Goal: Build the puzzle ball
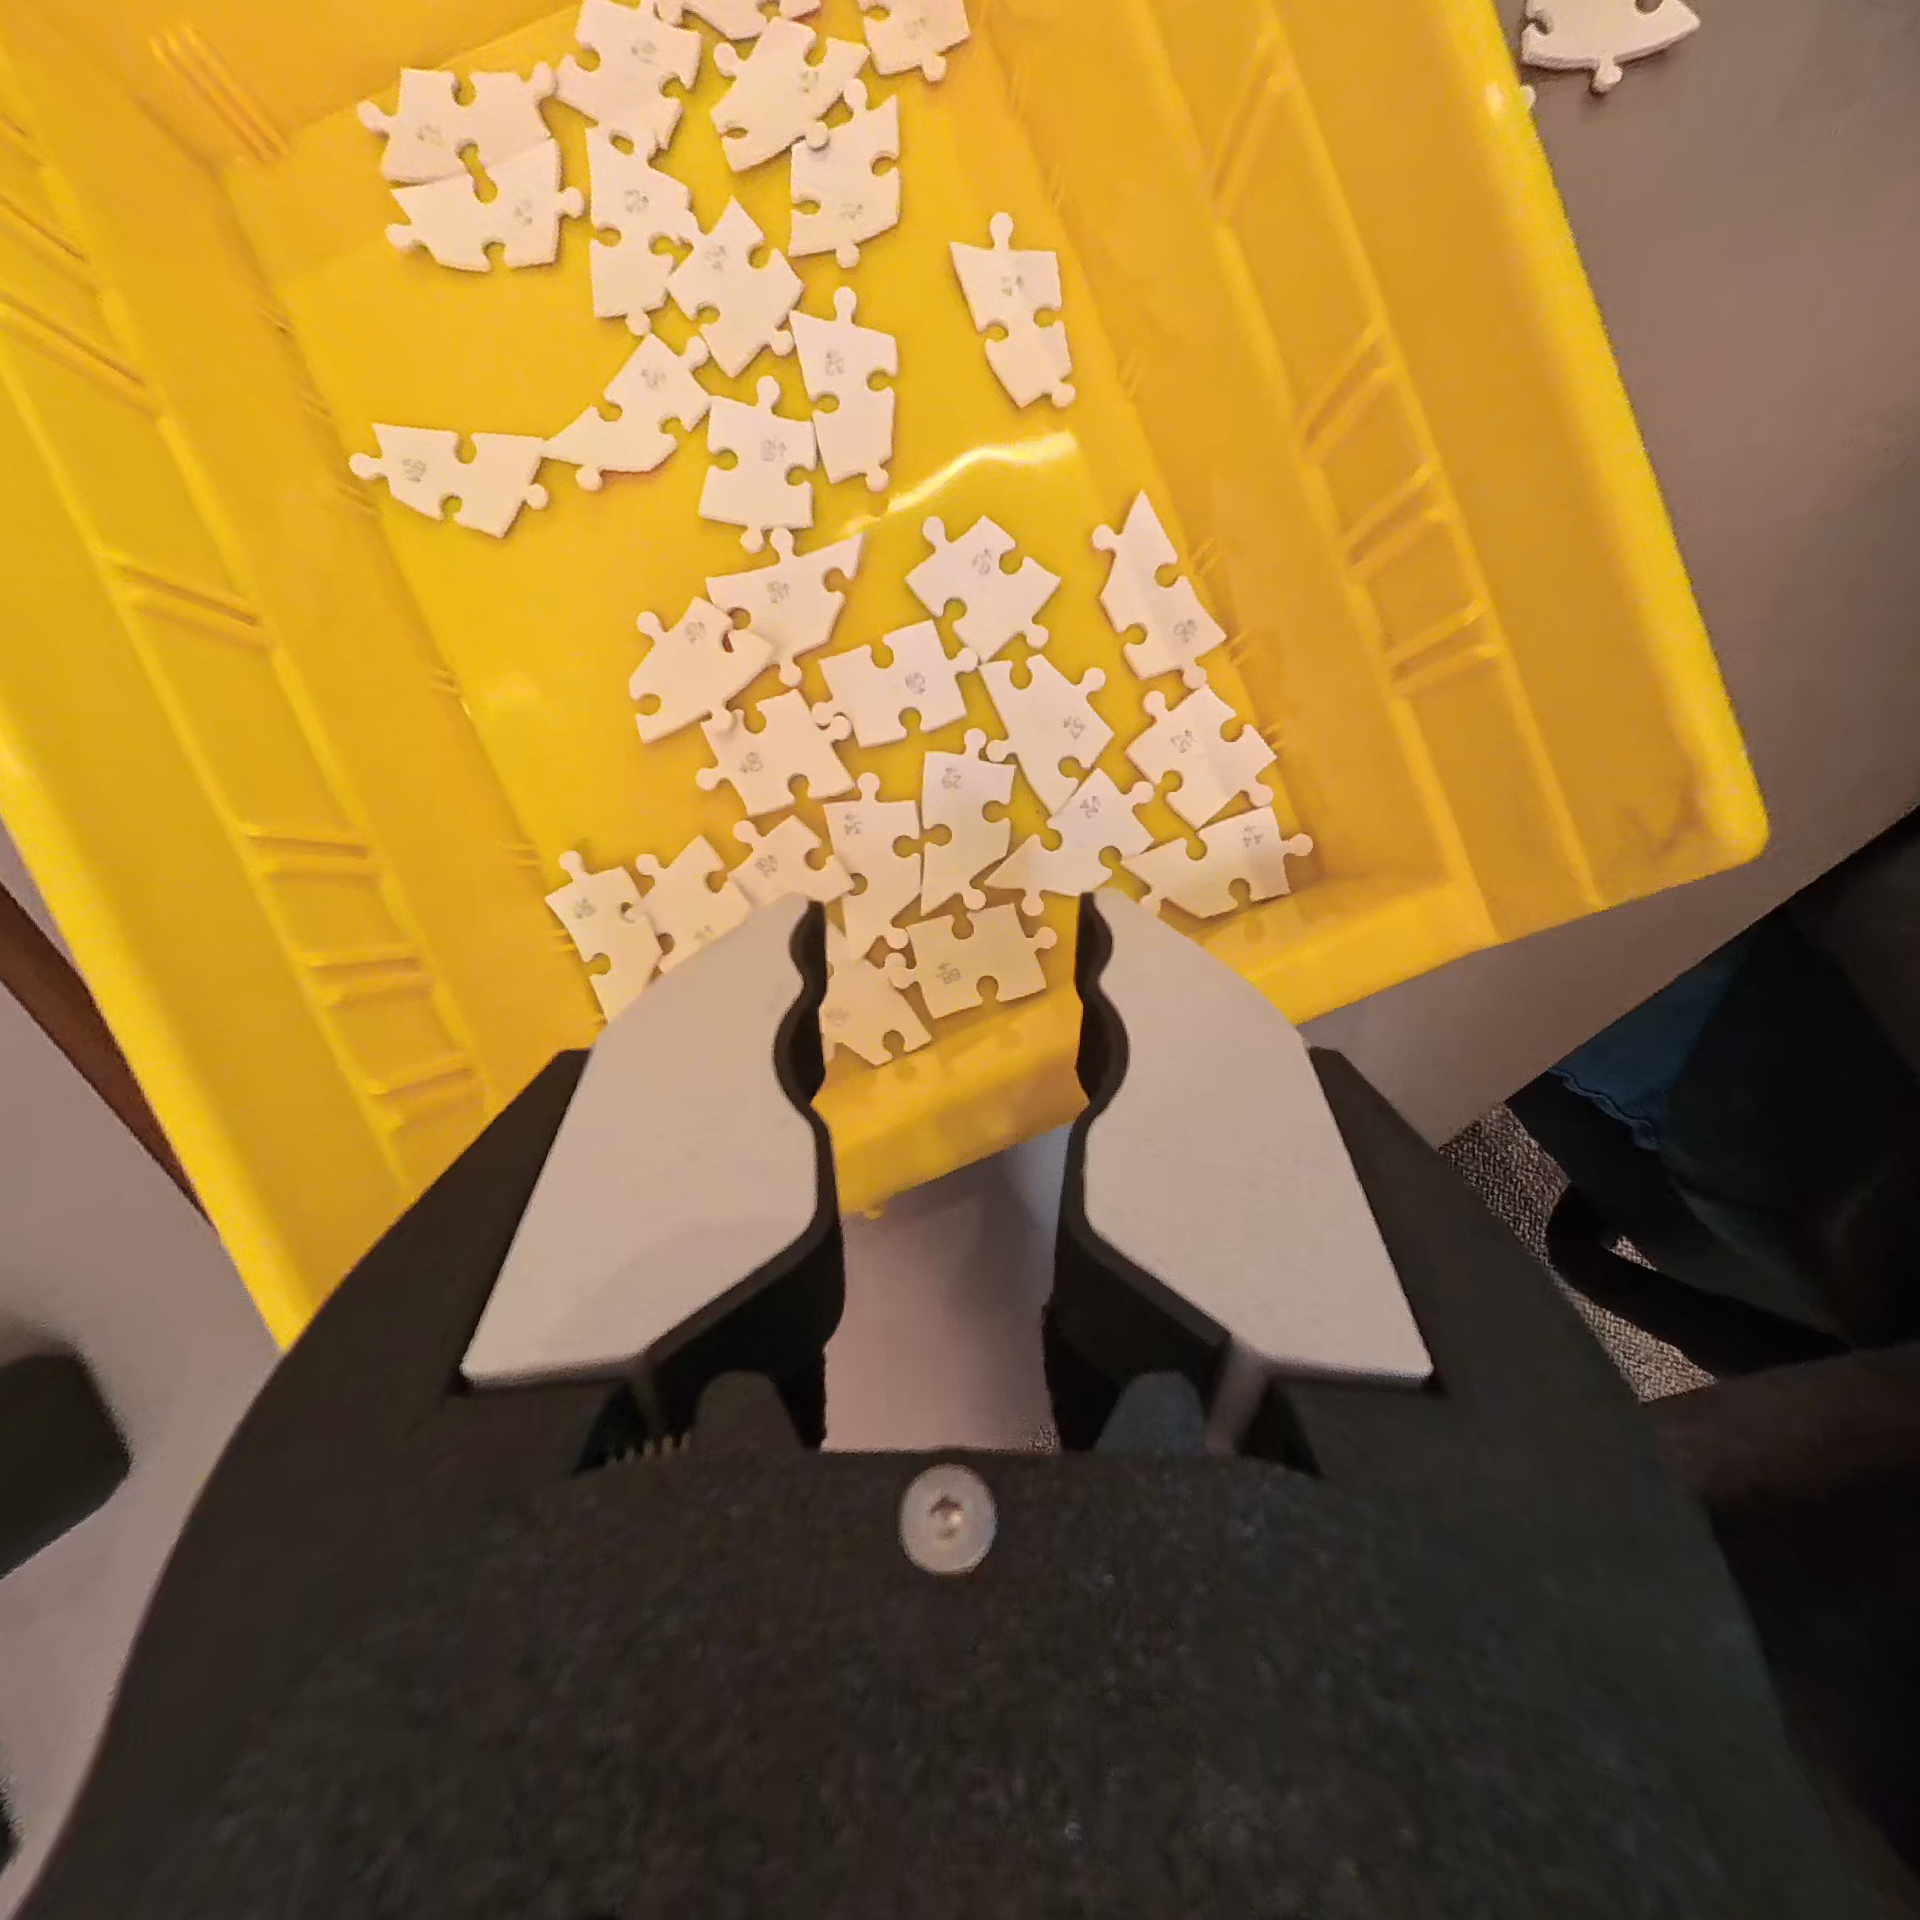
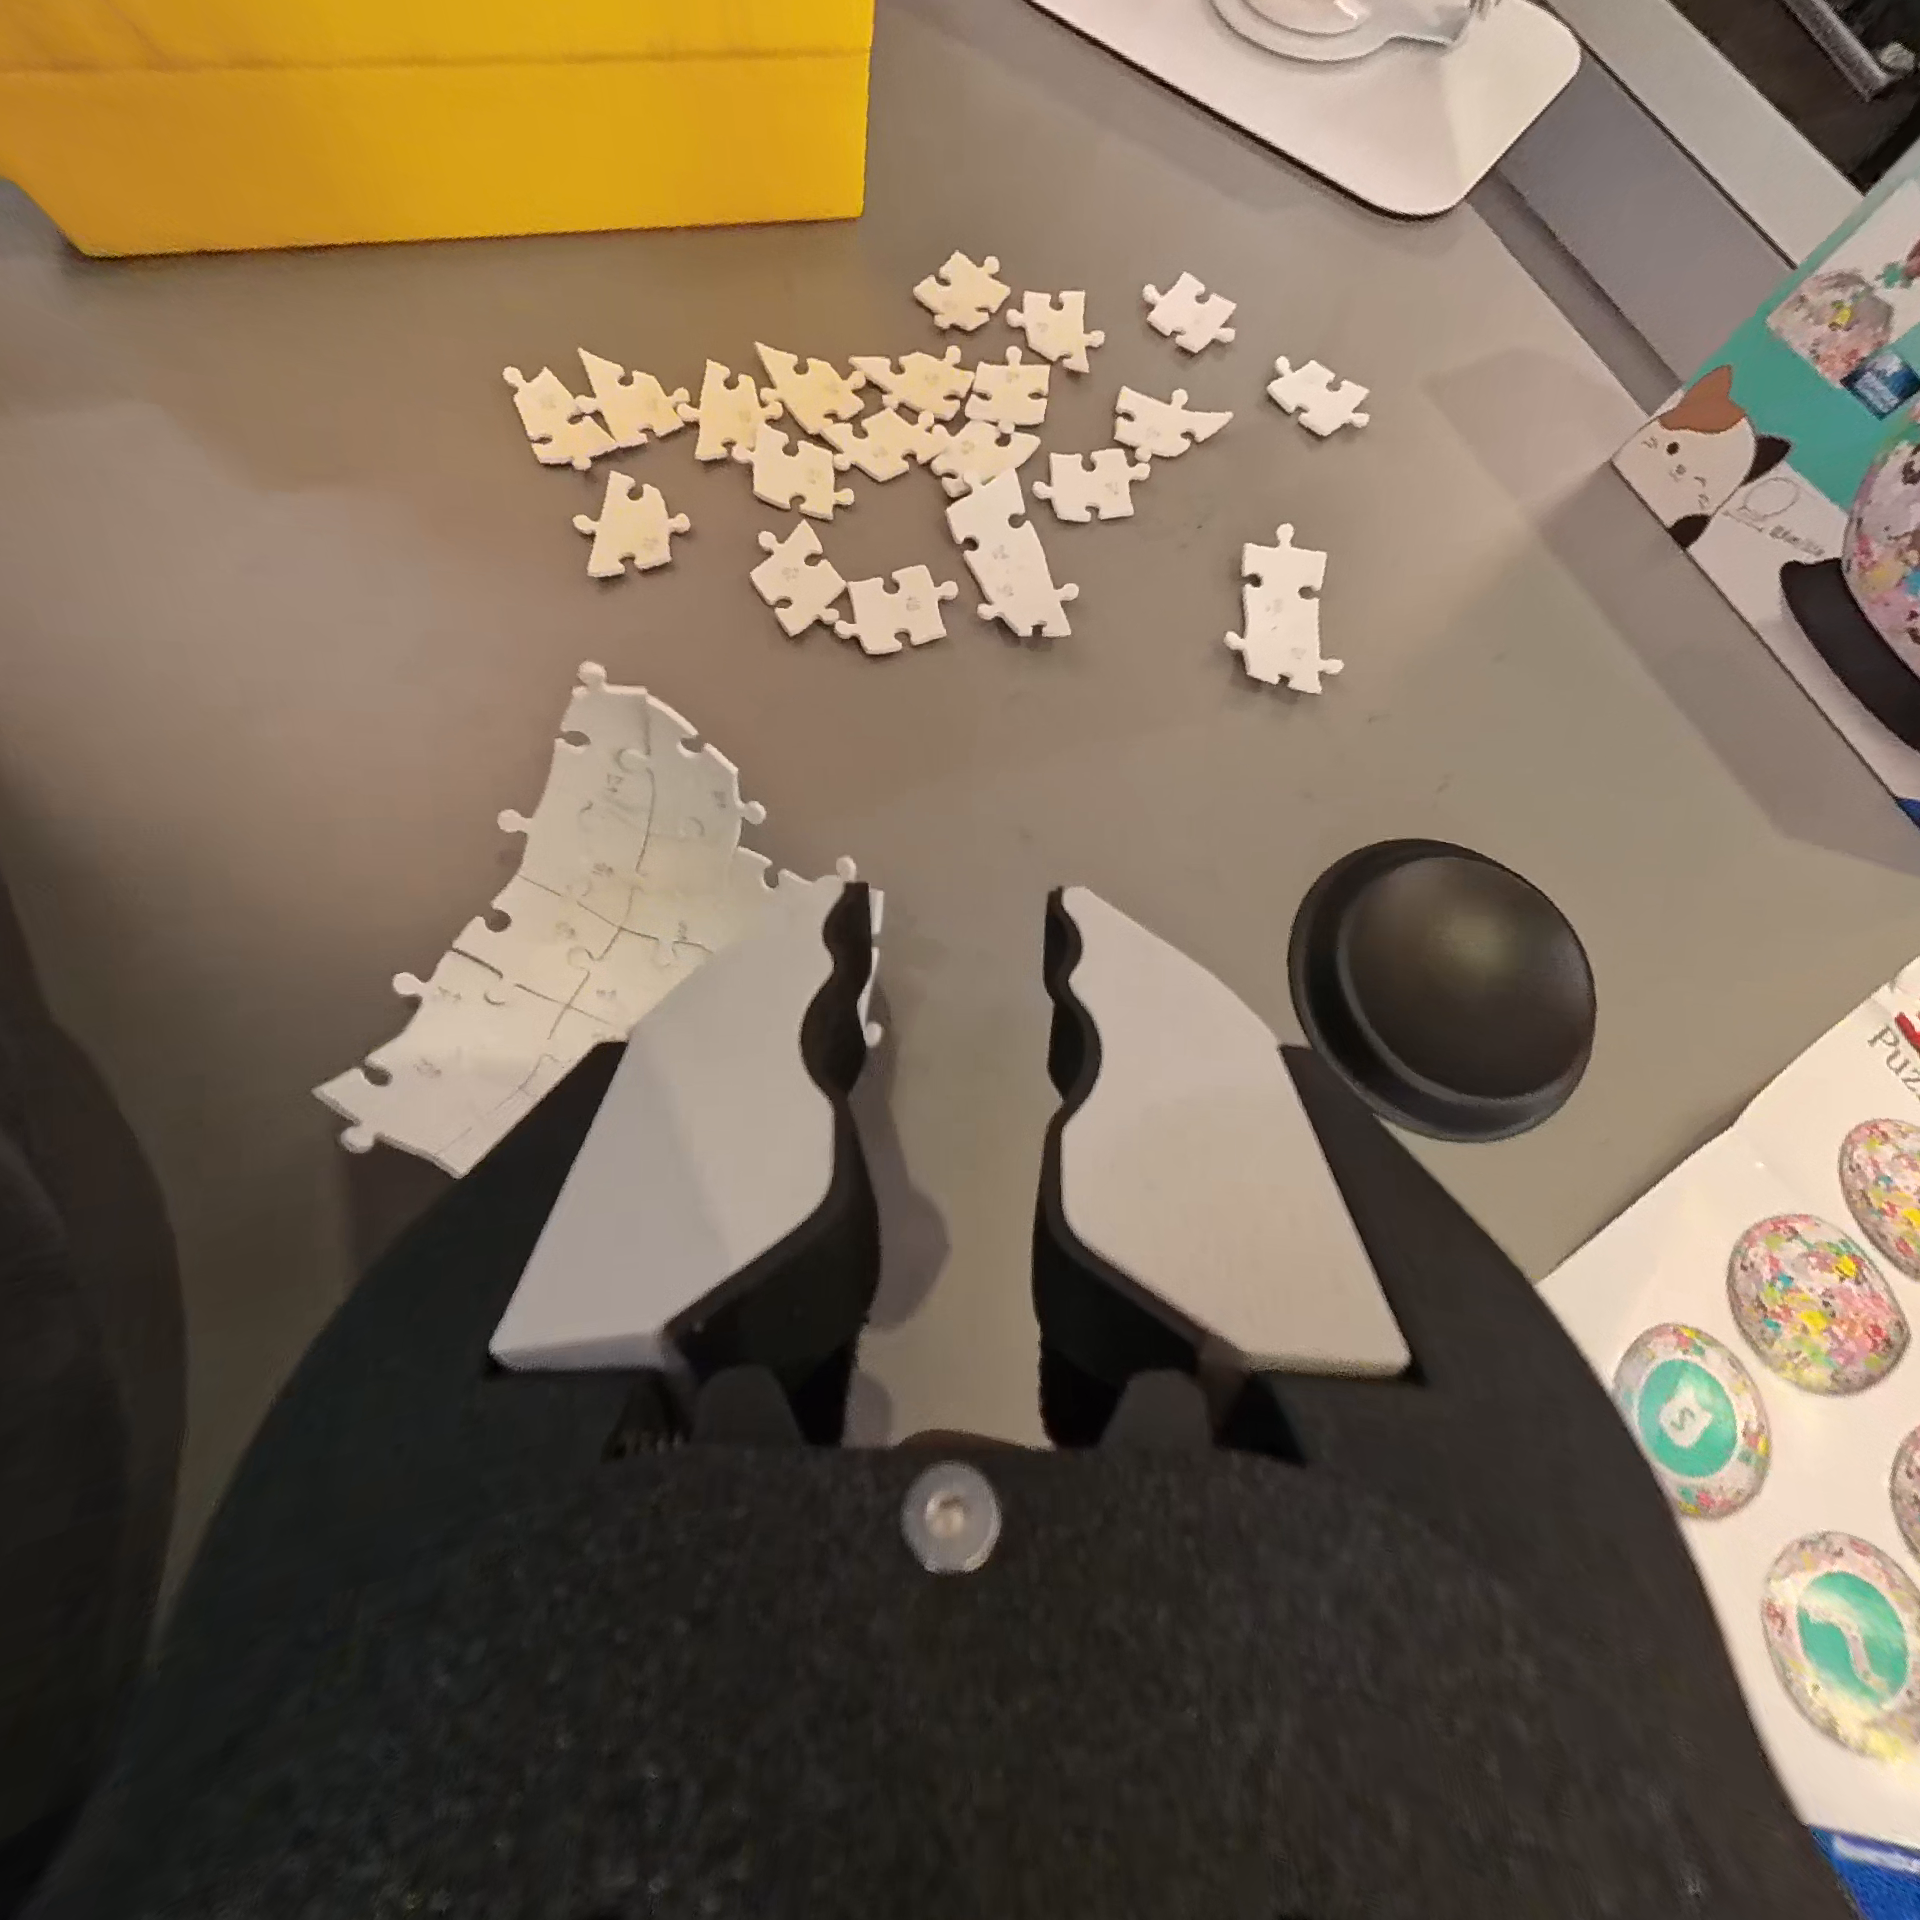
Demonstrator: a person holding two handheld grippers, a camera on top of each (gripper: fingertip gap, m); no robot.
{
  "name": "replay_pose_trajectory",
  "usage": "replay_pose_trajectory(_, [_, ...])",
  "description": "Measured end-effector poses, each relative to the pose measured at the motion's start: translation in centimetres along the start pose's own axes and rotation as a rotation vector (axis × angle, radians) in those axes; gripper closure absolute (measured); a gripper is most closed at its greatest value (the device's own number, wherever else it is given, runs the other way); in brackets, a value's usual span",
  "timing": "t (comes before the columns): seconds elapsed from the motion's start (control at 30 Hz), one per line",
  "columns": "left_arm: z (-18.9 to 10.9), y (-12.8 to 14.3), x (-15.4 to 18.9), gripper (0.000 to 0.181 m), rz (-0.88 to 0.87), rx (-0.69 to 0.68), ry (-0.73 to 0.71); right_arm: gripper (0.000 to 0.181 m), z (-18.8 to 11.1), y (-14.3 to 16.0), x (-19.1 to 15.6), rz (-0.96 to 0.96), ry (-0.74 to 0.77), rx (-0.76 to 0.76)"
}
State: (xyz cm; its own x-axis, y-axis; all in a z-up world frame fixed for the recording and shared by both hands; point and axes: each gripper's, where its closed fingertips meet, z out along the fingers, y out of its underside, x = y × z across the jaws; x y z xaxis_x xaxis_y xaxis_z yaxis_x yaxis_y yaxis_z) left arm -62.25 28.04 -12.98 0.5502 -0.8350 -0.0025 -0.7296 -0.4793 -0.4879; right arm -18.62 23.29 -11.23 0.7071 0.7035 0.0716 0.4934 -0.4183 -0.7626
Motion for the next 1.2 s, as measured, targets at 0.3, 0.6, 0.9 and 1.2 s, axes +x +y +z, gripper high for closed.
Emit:
replay_pose_trajectory(0.3, [1.8, 0.0, -2.5, 0.135, 0.018, -0.112, -0.034, 0.150, 0.7, -0.2, 0.6, 0.006, 0.003, 0.006])
replay_pose_trajectory(0.6, [1.6, 1.8, -4.6, 0.132, 0.013, -0.343, -0.091, 0.150, 0.8, 1.0, 0.7, 0.036, -0.008, 0.016])
replay_pose_trajectory(0.9, [3.3, 2.6, -5.5, 0.137, 0.056, -0.504, -0.076, 0.150, 0.2, 2.6, 1.7, 0.084, -0.018, 0.041])
replay_pose_trajectory(1.2, [2.4, 4.0, -4.3, 0.144, 0.077, -0.665, -0.082, 0.150, -1.0, 3.3, 2.2, 0.113, -0.007, 0.074])
